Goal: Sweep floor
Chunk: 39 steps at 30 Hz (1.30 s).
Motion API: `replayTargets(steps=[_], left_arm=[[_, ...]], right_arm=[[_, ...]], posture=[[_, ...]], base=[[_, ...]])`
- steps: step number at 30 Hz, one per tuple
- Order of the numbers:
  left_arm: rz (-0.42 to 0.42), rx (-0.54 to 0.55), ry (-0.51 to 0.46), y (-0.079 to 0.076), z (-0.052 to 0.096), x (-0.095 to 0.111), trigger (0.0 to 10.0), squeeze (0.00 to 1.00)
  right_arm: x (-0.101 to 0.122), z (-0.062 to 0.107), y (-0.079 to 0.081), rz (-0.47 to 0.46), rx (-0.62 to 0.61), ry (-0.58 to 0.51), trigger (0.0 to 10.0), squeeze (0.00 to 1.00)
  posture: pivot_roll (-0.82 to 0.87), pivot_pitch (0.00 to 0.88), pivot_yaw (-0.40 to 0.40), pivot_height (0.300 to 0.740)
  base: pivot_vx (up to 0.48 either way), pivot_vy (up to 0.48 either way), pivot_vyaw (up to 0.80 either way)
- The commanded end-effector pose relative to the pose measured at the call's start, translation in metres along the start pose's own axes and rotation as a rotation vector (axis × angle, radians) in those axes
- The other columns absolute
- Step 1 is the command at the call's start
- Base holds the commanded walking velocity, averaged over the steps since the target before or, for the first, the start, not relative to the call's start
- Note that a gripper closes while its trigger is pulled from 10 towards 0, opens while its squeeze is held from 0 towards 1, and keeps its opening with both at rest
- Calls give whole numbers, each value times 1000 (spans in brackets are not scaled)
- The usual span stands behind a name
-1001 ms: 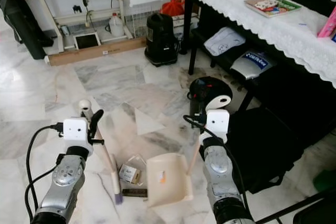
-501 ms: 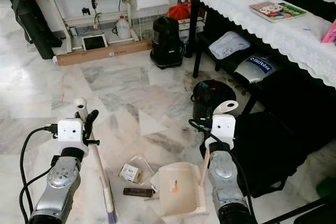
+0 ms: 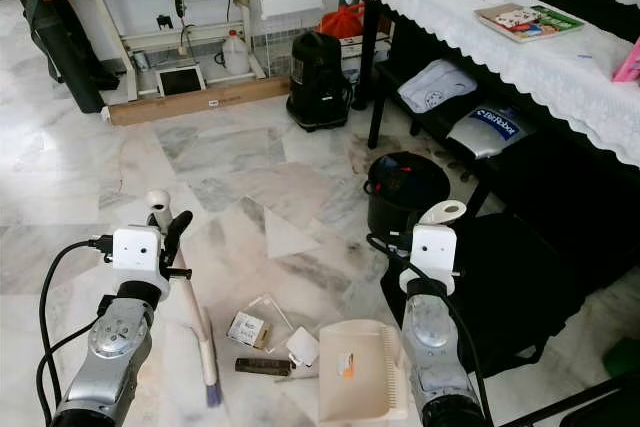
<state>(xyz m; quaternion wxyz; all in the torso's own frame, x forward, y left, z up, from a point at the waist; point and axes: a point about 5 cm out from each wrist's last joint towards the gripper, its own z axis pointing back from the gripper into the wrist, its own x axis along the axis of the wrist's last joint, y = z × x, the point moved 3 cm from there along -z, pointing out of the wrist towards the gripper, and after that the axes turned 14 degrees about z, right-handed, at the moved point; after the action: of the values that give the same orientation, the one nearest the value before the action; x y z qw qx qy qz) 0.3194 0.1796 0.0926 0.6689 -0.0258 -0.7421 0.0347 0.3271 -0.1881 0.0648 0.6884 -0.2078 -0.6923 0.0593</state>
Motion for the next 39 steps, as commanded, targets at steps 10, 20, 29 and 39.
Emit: replayTargets(steps=[10,20,29,39], left_arm=[[46,-83,8,-11,1,4,10000,0],[26,-86,1,-4,3,10,10000,0],[6,-130,69,0,7,2,10000,0],[26,-211,181,-6,15,-14,10000,0]], right_arm=[[-4,5,-2,16,-14,5,10000,0],[-19,17,2,29,-10,49,10000,0],[-25,22,9,31,6,73,10000,0],[-24,20,10,31,5,65,10000,0]], posture=[[71,86,10,740],[79,112,27,740],[89,113,41,740],[96,100,44,740]], base=[[0,0,0],[0,0,0],[0,0,0],[0,0,0]])
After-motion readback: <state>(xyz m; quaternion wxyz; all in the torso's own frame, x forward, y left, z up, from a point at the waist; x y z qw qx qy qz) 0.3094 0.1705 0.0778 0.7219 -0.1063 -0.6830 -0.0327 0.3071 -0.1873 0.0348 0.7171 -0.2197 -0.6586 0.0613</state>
